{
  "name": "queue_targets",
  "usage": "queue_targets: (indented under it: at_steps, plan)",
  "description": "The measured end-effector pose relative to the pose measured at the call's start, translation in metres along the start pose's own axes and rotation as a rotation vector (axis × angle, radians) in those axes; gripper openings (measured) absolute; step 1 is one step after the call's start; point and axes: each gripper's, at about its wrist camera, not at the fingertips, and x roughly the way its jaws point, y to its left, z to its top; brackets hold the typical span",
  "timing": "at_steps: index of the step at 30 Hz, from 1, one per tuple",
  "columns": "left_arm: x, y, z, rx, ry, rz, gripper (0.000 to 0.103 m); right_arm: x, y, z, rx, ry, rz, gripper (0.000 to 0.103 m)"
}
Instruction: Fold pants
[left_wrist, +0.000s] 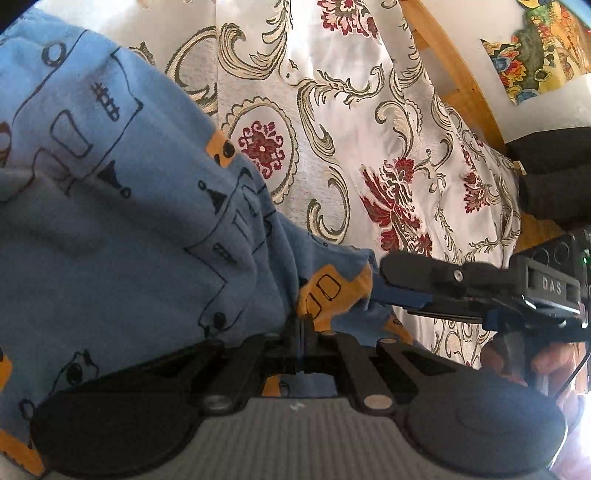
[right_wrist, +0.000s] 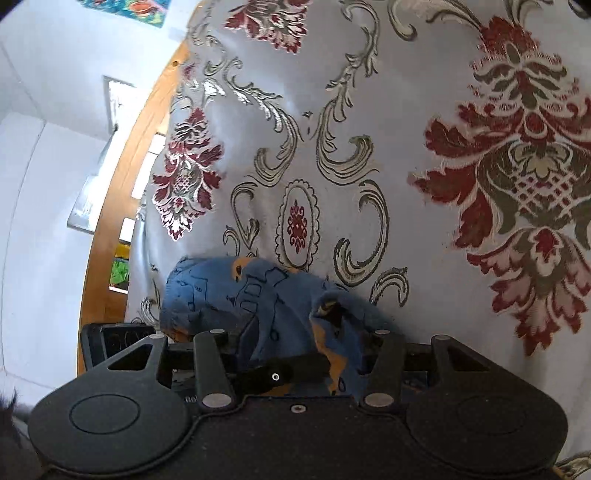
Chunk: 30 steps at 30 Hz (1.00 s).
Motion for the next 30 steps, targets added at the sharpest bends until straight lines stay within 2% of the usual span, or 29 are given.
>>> queue_targets:
  at_steps: [4,5,6,8,14,19,22,23,24,25,26,27,28,30]
  plan:
    - [-0.001,0.001,0.0,0.016,0.001,-0.01,0.0,0.007,-0.005,0.006,0.031,-0.027,-0.075,0.048]
    - [-0.002,0.001,0.0,0.024,0.0,-0.013,0.0,0.009,-0.006,0.008,0.04,-0.033,-0.079,0.032]
    - [-0.003,0.001,0.0,0.035,-0.002,-0.014,0.0,0.011,-0.007,0.009,0.046,-0.036,-0.089,0.008]
    - [-0.006,0.002,-0.001,0.042,-0.004,-0.012,0.001,0.012,-0.006,0.008,0.035,-0.056,-0.114,0.006]
    - [-0.017,0.022,-0.008,0.007,-0.015,-0.027,0.003,-0.008,-0.003,0.024,-0.01,-0.146,-0.099,0.004]
    - [-0.023,0.029,-0.014,0.021,-0.022,-0.025,0.003,0.006,-0.027,0.036,0.013,-0.1,-0.124,0.003]
    - [-0.027,0.025,-0.015,0.051,-0.022,-0.008,0.003,0.009,-0.04,0.04,0.038,-0.067,-0.072,0.004]
    - [-0.028,0.022,-0.015,0.073,-0.022,0.008,0.003,0.005,-0.041,0.041,0.033,-0.056,-0.053,0.005]
    - [-0.03,0.016,-0.014,0.105,-0.023,0.022,0.003,0.001,-0.037,0.04,0.018,-0.052,-0.047,0.015]
    - [-0.033,0.011,-0.014,0.137,-0.027,0.039,0.003,-0.007,-0.032,0.037,-0.025,-0.063,-0.077,0.028]
    - [-0.036,0.007,-0.014,0.161,-0.032,0.05,0.007,-0.02,-0.021,0.032,-0.103,-0.095,-0.145,0.059]
    - [-0.039,0.002,-0.015,0.183,-0.04,0.062,0.014,-0.03,-0.012,0.027,-0.161,-0.118,-0.184,0.069]
    - [-0.041,-0.001,-0.016,0.2,-0.044,0.07,0.019,-0.044,-0.005,0.018,-0.212,-0.15,-0.208,0.068]
    - [-0.047,-0.003,-0.018,0.207,-0.052,0.07,0.036,-0.07,0.002,-0.005,-0.241,-0.188,-0.188,0.068]
